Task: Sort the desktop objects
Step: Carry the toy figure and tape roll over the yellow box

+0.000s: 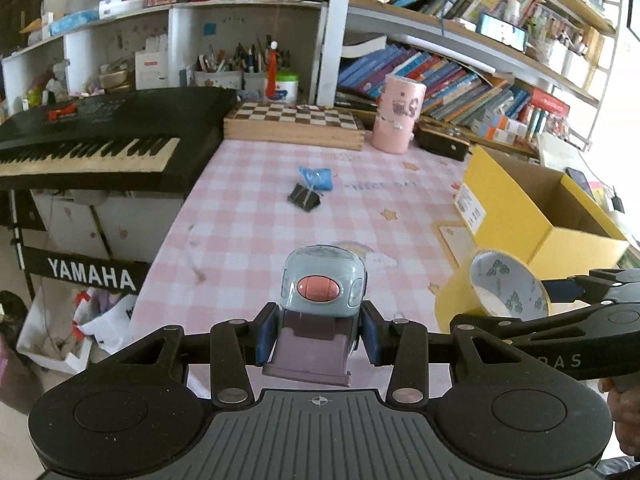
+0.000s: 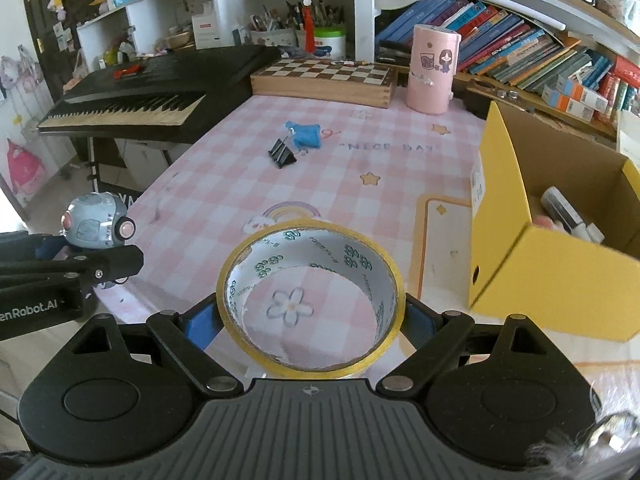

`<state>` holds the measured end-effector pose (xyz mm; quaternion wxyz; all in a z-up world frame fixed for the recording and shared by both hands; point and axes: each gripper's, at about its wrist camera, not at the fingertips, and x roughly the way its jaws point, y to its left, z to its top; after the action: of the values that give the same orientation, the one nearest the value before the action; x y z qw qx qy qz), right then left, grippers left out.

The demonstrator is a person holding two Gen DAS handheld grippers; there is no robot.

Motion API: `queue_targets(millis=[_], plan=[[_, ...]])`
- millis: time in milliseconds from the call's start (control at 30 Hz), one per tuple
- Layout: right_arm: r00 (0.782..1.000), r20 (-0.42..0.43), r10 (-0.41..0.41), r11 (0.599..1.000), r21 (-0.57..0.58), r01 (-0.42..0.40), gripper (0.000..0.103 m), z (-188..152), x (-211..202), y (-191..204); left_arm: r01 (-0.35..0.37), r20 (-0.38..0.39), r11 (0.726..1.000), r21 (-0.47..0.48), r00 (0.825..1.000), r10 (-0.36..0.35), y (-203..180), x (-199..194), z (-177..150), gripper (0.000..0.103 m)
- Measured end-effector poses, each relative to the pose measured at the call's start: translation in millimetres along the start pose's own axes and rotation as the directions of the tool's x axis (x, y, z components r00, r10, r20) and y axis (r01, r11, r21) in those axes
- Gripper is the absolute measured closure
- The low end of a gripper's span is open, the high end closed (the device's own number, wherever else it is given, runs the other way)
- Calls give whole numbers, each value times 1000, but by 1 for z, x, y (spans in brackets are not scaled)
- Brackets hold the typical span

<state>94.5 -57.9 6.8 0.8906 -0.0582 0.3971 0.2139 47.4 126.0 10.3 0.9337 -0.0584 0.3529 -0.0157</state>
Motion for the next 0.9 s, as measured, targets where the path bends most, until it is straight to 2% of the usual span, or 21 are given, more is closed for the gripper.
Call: queue_targets(millis=[200, 400, 567, 900], plan=[[999, -2, -32, 998, 46, 32, 13, -30, -20, 1, 69, -24, 994, 88, 997, -67, -19, -9, -16, 62], [993, -23, -113, 981, 158, 115, 13, -65, -42, -10, 160, -71, 972, 173, 986, -150, -43, -13, -30, 62], [983, -45, -176, 951, 249, 181, 13, -87, -61, -23, 245, -105, 941, 232, 968, -226, -65, -13, -36, 62], [958, -84, -275, 898, 334, 287, 13, -117, -87, -41, 369, -158, 883, 290, 929, -336, -102, -8, -43, 62]])
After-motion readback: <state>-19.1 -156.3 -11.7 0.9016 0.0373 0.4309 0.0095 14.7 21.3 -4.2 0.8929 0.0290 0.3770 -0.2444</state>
